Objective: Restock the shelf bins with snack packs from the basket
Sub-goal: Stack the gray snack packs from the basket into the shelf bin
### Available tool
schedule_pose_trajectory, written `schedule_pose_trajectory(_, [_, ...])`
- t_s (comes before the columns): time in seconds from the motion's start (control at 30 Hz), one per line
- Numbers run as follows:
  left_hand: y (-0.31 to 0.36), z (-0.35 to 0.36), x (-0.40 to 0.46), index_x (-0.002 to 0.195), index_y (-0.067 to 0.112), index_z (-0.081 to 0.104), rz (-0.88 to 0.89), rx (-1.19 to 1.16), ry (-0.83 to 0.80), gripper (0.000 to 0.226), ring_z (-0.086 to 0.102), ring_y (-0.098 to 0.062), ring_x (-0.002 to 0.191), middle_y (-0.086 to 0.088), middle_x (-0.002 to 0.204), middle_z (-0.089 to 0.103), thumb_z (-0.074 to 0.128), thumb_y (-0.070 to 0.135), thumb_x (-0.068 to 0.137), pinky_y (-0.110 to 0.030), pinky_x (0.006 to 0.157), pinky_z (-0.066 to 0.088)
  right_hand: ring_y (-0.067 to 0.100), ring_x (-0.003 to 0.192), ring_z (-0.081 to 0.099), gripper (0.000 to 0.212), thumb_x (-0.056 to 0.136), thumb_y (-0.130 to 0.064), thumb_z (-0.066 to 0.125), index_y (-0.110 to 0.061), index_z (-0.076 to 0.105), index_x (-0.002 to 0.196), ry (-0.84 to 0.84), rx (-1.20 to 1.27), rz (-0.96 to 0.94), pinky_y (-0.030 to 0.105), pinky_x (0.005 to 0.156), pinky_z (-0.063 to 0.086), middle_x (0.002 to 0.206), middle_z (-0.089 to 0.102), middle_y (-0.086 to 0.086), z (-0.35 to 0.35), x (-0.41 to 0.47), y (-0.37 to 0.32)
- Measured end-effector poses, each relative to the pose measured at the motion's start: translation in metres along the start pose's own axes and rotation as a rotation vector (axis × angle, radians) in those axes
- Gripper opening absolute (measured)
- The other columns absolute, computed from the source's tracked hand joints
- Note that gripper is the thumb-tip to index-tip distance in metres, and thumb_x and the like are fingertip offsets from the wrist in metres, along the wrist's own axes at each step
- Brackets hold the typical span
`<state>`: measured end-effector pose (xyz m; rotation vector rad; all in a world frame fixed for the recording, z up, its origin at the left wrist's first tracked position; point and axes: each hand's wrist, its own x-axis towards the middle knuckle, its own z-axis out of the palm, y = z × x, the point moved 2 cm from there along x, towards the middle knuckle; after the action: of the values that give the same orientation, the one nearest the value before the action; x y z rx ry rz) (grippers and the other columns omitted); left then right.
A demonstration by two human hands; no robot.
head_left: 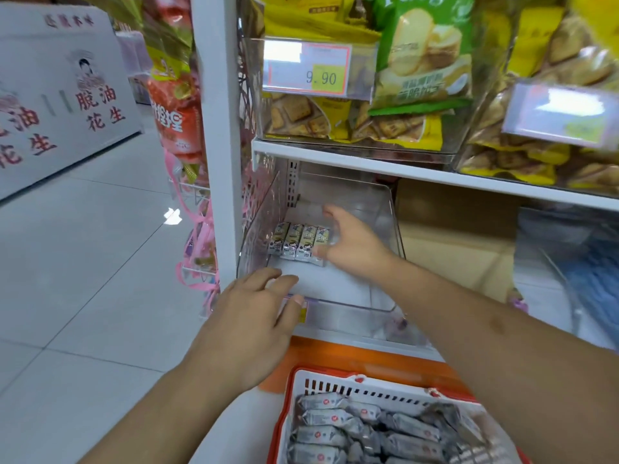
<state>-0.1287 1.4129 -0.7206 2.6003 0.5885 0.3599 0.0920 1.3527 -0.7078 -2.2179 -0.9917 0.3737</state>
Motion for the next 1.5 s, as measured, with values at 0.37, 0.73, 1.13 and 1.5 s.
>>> schedule_pose_trajectory(0.37, [0.021,0.075,-0.061,0.139,0.027,0.054,-0.106,-0.050,-0.473,0.045,0.050,-0.021,0.130,0.000,0.135,0.056,0.035,0.052,0.108,-0.035,0.107,0.041,0.013,0.092,0.063,0.013,0.099,-0.013,0.066,-0.021,0.070,0.109,-0.168,0.164,-0.058,0.025,0.082,0.053,0.101,0.067,0.002,-0.015,-0.195,0.043])
schedule_pose_trajectory(0.73, [-0.032,0.194,-0.123,0.162,0.026,-0.018,-0.253,-0.112,-0.592,0.086,-0.008,-0.017,0.159,0.005,0.170,-0.022,0.034,0.061,0.104,-0.039,0.129,0.005,0.015,0.122,0.062,0.054,0.102,-0.037,0.063,-0.023,0.048,0.153,-0.410,-0.092,0.294,0.031,0.103,0.052,0.145,0.058,-0.004,0.110,-0.220,0.190])
schedule_pose_trajectory(1.13, [-0.036,0.211,-0.124,0.157,0.035,-0.028,-0.290,0.109,-0.643,0.084,-0.019,-0.023,0.157,0.006,0.164,-0.038,0.018,0.073,0.098,-0.055,0.126,-0.005,0.019,0.109,0.056,0.012,0.092,-0.042,0.077,-0.030,0.073,0.091,-0.041,-0.190,0.395,0.035,0.100,0.046,0.102,0.069,-0.012,0.175,-0.199,0.207])
schedule_pose_trajectory(1.5, [0.010,0.140,-0.081,0.148,0.021,0.046,-0.304,-0.056,-0.508,0.052,0.048,-0.026,0.138,-0.005,0.152,0.047,0.049,0.048,0.103,-0.042,0.115,0.039,0.005,0.102,0.066,0.014,0.096,-0.014,0.074,-0.027,0.069,0.098,-0.210,0.176,0.272,0.035,0.095,0.055,0.106,0.070,-0.013,0.061,-0.203,0.142])
